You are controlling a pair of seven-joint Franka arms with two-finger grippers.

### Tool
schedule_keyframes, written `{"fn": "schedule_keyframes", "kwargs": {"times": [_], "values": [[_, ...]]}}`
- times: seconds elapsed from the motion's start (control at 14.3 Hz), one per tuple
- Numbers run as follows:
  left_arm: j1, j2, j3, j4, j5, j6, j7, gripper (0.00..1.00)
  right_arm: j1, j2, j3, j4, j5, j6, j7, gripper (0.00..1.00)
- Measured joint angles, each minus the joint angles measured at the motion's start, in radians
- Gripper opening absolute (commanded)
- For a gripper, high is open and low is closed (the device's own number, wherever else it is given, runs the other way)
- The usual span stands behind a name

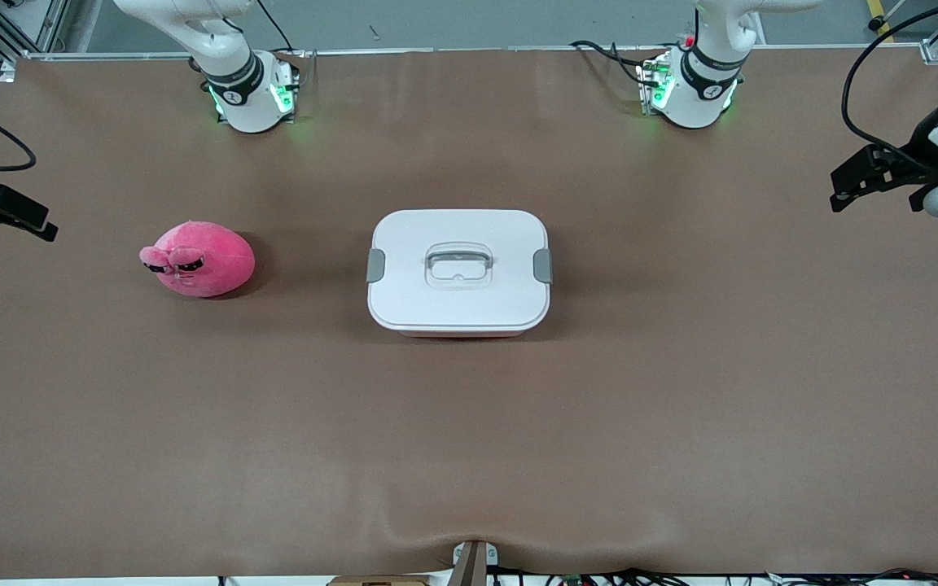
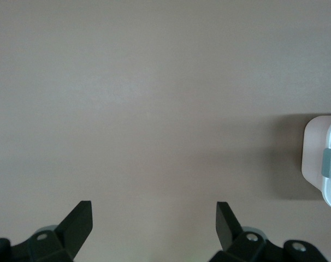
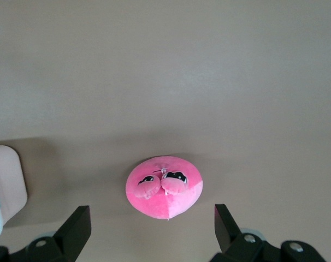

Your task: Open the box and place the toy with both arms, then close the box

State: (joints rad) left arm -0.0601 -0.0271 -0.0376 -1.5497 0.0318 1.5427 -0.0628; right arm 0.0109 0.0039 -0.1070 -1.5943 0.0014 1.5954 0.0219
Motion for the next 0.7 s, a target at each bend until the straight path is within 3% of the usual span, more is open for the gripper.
{"fn": "schedule_keyframes", "kwargs": {"times": [0.7], "values": [[0.004, 0.002, 0.001, 0.002, 0.000, 0.000, 0.000, 1.00, 0.000, 0.007, 0.000, -0.006, -0.007, 0.004, 0.000, 1.00]]}}
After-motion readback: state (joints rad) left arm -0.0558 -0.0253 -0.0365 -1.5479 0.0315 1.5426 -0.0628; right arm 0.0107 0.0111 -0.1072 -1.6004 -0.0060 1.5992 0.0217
